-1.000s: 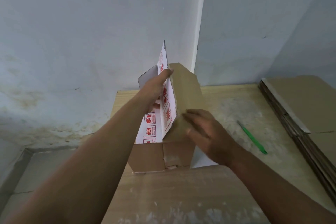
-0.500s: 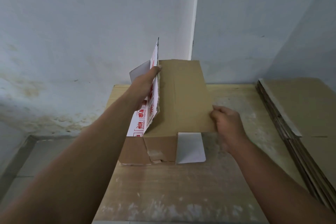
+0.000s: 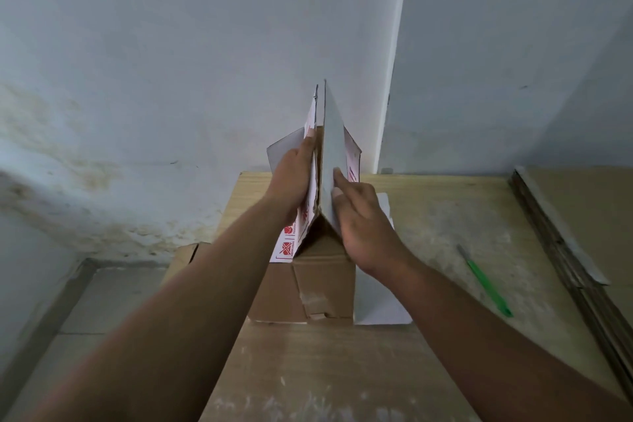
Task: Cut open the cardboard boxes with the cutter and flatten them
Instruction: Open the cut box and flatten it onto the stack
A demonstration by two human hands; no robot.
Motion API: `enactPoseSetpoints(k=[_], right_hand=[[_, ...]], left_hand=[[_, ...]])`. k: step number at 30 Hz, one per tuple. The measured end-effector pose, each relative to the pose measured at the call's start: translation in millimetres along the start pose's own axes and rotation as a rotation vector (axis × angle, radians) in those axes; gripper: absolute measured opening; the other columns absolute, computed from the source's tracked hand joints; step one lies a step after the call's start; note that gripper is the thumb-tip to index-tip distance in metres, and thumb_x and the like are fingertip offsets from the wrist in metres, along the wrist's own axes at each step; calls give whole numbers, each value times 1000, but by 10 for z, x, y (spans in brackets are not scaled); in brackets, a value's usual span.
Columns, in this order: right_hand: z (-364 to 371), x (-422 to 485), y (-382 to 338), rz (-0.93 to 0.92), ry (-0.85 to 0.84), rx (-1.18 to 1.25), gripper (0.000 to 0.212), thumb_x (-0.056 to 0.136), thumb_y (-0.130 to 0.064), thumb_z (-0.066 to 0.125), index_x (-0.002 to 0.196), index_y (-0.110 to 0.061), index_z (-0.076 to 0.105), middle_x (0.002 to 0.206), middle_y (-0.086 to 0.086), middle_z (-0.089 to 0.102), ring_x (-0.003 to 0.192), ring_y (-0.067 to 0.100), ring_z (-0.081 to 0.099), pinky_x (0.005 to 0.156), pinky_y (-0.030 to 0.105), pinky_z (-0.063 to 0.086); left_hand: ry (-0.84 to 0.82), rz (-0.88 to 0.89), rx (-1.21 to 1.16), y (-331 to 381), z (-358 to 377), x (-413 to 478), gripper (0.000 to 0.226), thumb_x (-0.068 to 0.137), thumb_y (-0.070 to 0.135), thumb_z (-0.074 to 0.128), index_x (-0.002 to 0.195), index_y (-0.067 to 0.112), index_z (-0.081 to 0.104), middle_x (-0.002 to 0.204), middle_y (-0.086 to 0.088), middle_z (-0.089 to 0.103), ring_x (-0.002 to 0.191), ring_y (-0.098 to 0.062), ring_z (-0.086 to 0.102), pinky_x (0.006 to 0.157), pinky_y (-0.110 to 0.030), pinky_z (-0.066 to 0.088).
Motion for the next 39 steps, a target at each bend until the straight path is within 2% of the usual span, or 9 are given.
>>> enactPoseSetpoints(k=[7, 10, 14, 16, 19, 24, 30, 35, 39], right_hand=[[118, 176, 204, 41, 52, -49, 50, 109, -39, 27, 158, -26, 27, 147, 1, 34, 126, 2, 36, 94, 1, 18], [127, 257, 263, 74, 56, -53, 52, 109, -40, 25, 158, -25, 26, 152, 1, 32, 140, 11, 33, 103, 14, 18], [103, 342, 292, 124, 54, -37, 51, 109, -41, 24, 158, -27, 27, 158, -3, 35, 144, 14, 32, 105, 18, 20], [59, 355, 323, 143, 47, -10, 48, 109, -40, 26, 152, -25, 41, 151, -4, 47, 136, 15, 43, 104, 20, 27], [-19, 349, 424, 166, 54, -40, 43, 108, -39, 30, 116, -17, 66, 115, 1, 67, 102, 15, 59, 84, 29, 44], [-213, 332, 653, 184, 113, -29, 28, 105, -28, 41, 101, -21, 69, 100, -5, 68, 97, 11, 61, 78, 23, 43], [-597, 122, 948, 172, 146, 66, 24, 93, -5, 57, 112, -18, 65, 103, -1, 63, 99, 14, 59, 78, 19, 44], [-636, 4, 1078, 181, 256, -58, 16, 87, -25, 75, 89, -21, 60, 83, -3, 61, 73, 9, 56, 62, 23, 42], [-502, -22, 1143, 233, 364, 9, 16, 90, -21, 70, 81, -12, 59, 70, 0, 57, 59, 13, 47, 50, 23, 39]], left_hand=[[156, 85, -3, -53, 23, -20, 95, 81, 92, 38, 101, 3, 65, 99, -18, 70, 86, -24, 68, 89, -50, 55], [59, 92, -133, -70, 20, -61, 68, 85, 69, 59, 105, 4, 68, 105, -18, 73, 96, -26, 72, 95, -56, 54], [-64, 77, -190, -63, -9, -71, 40, 79, 39, 63, 104, 9, 67, 100, -11, 74, 91, -22, 71, 81, -39, 56], [-79, 69, -152, -41, -26, -65, 32, 78, 37, 60, 97, 11, 62, 93, -7, 69, 83, -20, 65, 68, -30, 51], [-86, 63, -118, -39, -20, -37, 26, 85, 34, 57, 96, 10, 59, 93, -6, 66, 78, -18, 62, 53, -18, 47], [-90, 46, -89, -34, 54, 34, 16, 98, 27, 51, 96, 12, 57, 89, -1, 65, 73, -13, 62, 49, -16, 44], [-61, -37, -181, -9, 61, 180, 20, 98, 30, 52, 104, 13, 60, 98, -8, 70, 84, -23, 66, 73, -31, 50], [-39, -92, -252, -44, 96, 392, 18, 98, 31, 54, 105, 15, 58, 96, -6, 64, 86, -23, 61, 68, -31, 45], [-9, -213, -108, -289, 122, 596, 45, 96, 64, 57, 93, 19, 59, 83, 1, 58, 73, -18, 55, 70, -32, 49]])
Point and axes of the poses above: each hand's wrist, its own x-axis towards the middle knuckle, its own z-axis out of the palm, y = z × x, the point moved 1 cm from there along x, towards the middle knuckle
